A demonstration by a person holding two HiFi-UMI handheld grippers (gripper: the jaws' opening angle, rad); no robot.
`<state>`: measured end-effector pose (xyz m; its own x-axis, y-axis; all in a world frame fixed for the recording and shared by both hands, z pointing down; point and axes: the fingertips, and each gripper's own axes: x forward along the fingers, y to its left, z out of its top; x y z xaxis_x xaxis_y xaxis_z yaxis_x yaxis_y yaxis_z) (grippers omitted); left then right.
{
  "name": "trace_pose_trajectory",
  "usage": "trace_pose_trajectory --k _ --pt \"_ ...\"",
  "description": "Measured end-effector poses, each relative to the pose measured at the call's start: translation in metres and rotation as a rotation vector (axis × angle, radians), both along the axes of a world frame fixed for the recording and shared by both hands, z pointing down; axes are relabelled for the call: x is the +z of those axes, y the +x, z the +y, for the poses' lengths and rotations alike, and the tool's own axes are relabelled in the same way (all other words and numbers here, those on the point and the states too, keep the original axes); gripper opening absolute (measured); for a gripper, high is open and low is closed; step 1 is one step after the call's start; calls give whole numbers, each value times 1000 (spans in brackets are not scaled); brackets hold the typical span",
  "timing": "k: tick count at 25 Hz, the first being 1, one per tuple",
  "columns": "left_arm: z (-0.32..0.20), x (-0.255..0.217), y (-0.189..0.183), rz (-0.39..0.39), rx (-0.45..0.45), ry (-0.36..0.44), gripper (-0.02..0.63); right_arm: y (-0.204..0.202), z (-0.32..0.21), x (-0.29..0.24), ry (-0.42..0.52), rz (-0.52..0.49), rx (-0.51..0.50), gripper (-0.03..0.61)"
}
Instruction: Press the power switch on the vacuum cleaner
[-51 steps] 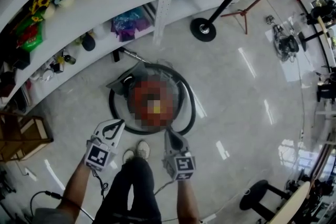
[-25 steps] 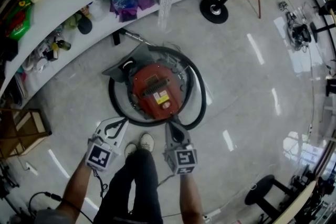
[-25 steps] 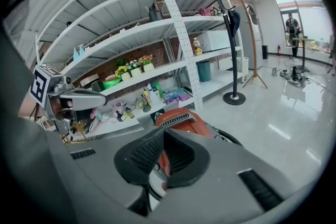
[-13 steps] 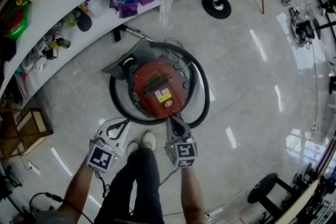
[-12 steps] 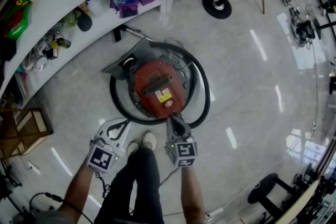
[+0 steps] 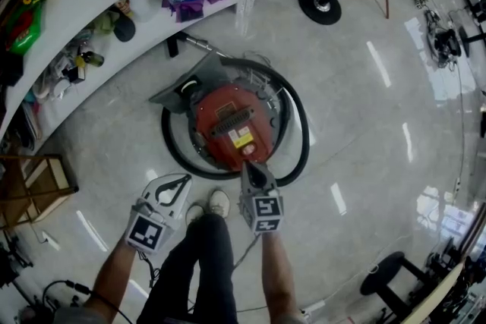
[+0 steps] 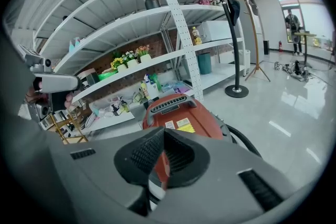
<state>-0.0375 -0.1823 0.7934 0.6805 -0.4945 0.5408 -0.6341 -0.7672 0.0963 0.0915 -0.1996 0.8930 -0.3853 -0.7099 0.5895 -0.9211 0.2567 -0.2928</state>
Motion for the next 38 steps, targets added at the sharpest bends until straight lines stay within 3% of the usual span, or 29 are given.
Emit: trace_pose_trajectory --k 21,38 --pt "-7 11 -7 23 -33 -23 8 0 -12 46 -60 34 -17 12" --pt "-4 20 -9 21 -39 -36 7 -1 -12 49 -50 57 -13 12"
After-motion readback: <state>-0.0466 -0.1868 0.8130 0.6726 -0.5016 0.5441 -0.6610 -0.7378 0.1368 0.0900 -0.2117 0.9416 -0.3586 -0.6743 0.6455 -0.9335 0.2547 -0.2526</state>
